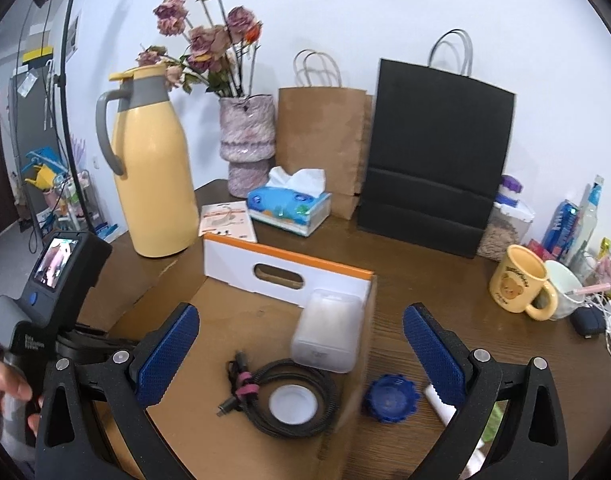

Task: Organize rigid objects
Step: 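Move the right gripper to the green spray bottle and grasp it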

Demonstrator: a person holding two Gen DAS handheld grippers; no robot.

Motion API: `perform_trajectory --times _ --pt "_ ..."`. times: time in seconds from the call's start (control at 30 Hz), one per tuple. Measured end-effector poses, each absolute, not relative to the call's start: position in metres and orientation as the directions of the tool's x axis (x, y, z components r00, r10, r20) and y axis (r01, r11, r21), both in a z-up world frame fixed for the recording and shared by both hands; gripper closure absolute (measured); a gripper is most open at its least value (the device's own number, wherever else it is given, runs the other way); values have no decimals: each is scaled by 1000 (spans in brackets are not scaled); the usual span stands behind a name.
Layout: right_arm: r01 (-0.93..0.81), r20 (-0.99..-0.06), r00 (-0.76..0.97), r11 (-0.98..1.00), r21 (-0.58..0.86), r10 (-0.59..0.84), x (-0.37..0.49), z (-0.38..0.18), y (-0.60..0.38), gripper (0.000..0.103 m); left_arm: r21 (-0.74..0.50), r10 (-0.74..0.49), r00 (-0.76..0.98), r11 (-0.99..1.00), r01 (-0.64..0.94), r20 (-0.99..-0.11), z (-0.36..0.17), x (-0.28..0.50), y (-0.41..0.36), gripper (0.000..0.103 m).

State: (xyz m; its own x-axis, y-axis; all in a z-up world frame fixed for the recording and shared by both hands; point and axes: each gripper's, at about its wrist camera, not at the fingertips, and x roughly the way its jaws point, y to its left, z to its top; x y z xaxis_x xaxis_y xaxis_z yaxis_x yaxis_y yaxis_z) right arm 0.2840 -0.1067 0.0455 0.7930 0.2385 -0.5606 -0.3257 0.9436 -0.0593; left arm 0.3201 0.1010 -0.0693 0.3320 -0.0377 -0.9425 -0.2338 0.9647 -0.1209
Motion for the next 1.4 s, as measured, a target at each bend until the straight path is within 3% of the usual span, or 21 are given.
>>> perform_trajectory --times 0.7,1.4 --pt "-183 -599 792 982 -49 118 286 18 -239 0 -110 -24 332 964 -242 -943 -69 321 98 92" --pt "-58 -761 649 998 -21 22 333 -53 -321 0 -108 -21 335 964 -244 -942 -69 320 98 92"
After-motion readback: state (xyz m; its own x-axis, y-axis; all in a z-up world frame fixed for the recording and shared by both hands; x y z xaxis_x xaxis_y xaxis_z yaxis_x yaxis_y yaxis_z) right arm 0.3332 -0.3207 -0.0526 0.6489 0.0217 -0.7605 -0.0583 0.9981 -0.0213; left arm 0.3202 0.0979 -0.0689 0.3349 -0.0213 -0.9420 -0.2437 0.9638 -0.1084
